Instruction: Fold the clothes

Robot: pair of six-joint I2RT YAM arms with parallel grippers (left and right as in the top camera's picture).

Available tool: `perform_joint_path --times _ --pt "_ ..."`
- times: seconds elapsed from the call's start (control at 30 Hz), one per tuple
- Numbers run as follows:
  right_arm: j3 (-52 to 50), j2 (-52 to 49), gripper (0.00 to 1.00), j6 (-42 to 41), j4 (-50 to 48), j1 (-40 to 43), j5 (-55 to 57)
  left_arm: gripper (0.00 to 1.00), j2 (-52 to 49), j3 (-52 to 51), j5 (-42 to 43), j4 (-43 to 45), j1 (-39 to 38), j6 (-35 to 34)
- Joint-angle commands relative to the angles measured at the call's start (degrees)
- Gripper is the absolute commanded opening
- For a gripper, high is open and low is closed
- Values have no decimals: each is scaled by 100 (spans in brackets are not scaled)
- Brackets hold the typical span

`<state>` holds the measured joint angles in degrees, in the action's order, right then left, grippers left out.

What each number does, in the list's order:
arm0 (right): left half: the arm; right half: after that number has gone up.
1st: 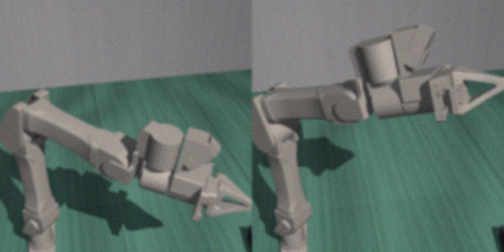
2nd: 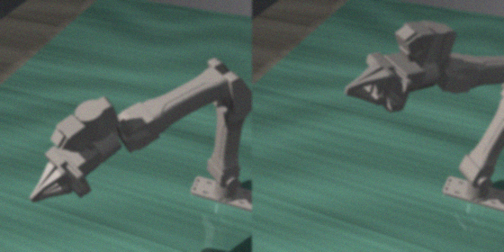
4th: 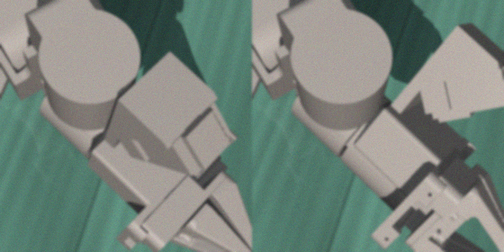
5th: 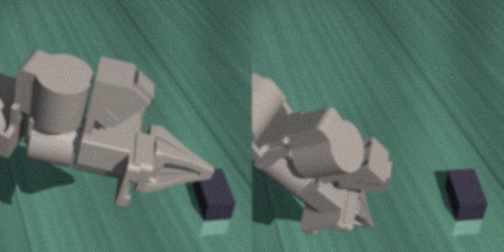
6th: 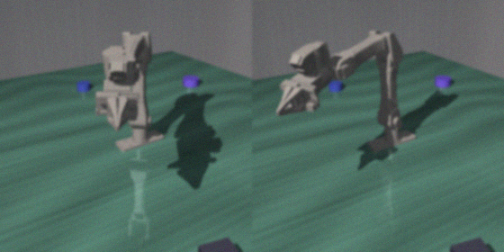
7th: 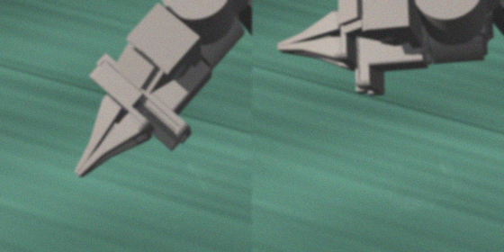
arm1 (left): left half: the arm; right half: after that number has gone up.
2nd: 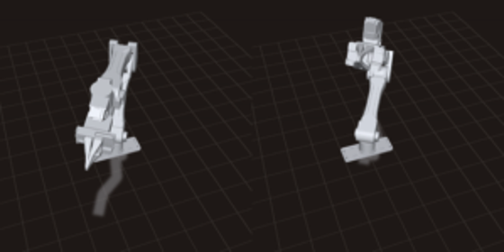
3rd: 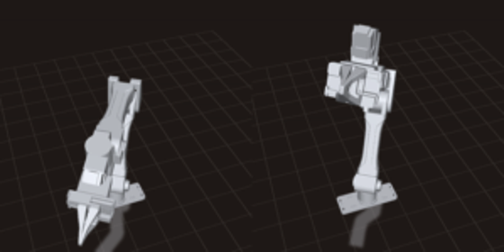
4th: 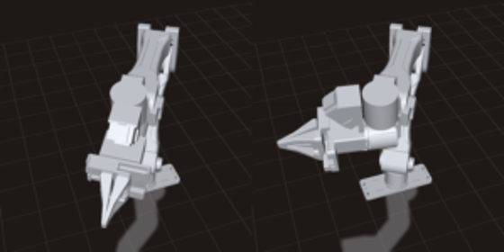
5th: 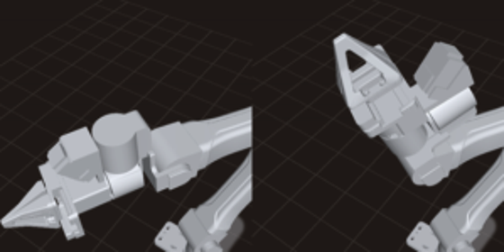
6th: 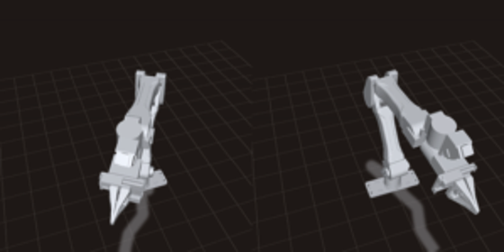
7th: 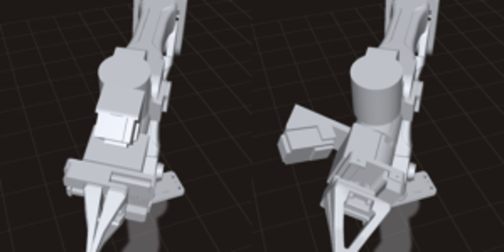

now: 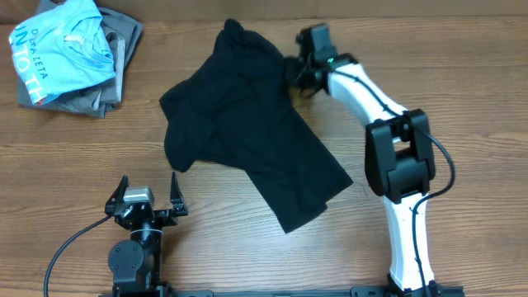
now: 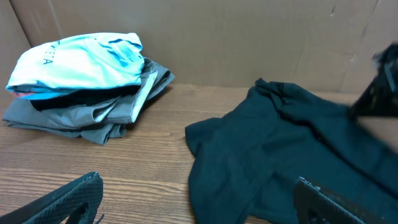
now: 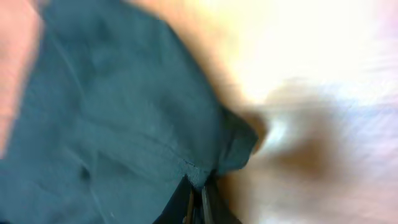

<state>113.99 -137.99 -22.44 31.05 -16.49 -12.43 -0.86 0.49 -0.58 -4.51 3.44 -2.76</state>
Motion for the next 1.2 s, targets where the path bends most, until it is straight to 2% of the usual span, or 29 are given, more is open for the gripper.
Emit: perform_joint_path --times 0.0,0.23,0.27,0.3,0.33,0.5,0.8,1.17 --pt "787 31 4 310 -55 437 205 100 55 -22 61 7 39 90" --pt "1187 31 4 514 -686 1060 605 100 55 -22 61 7 39 90" --pt "1187 31 37 514 -723 1185 704 100 55 -22 61 7 39 90" --pt "1187 31 66 514 -715 1279 730 100 55 -22 61 7 39 90" --pt "1187 31 100 514 -660 1386 726 100 55 -22 61 9 39 90" --pt "1342 35 100 511 114 1733 715 100 55 -22 61 7 39 90" --pt "2081 511 100 511 2343 1827 643 100 55 -20 61 7 39 90" --pt "2118 2050 100 470 3521 1652 551 100 55 -22 61 7 39 90"
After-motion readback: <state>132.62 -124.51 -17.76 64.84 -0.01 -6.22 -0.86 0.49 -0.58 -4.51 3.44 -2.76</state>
